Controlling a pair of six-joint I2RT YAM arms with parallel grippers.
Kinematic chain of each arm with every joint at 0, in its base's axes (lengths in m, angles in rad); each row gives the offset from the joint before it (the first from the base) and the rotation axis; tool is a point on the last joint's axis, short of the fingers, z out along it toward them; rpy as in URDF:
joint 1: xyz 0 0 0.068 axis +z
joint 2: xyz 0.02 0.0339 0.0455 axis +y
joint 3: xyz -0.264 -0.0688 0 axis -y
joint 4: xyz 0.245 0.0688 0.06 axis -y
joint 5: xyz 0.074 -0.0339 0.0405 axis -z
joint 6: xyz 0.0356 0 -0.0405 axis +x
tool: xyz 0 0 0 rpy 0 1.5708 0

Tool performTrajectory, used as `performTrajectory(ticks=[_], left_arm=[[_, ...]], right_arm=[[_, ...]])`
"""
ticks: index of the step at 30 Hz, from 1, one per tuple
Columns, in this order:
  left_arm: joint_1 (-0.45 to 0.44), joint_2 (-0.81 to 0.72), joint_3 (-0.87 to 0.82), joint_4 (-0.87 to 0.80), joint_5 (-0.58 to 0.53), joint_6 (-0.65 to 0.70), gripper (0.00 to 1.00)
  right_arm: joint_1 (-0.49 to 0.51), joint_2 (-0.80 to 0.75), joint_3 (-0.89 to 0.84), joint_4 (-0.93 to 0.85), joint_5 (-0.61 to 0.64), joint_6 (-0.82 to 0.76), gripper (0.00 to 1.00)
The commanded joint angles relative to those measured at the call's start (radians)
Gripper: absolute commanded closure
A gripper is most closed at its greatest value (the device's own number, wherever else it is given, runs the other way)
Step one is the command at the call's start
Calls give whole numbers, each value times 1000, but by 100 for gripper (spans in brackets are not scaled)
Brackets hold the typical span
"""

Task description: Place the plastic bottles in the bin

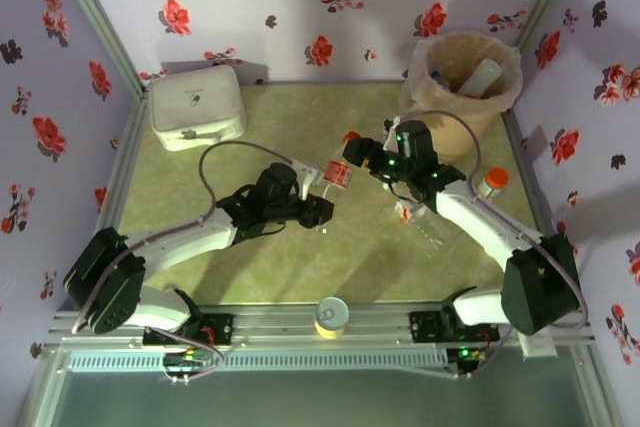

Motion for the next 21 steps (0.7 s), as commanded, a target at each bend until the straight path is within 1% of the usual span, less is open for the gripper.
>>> performTrajectory(ticks=[1,5,8,13,16,21], left_arm=[[7,25,-4,79,36,8,62],[7,57,9,96,39,-5,58],[6,65,15,103,40,-6,58],[7,63,16,106,43,-12,57],[7,68,11,122,43,-25,55],[7,69,23,112,43,-32,53]], right_arm=[[5,4,7,-16,13,-29,29],[4,-2,7,-20,39,-36,42],[4,5,11,-24,33,-36,51],[4,10,12,-18,34,-33,69],[3,8,21,-24,38,-34,77],[-1,-2,51,-49,50,-51,85]])
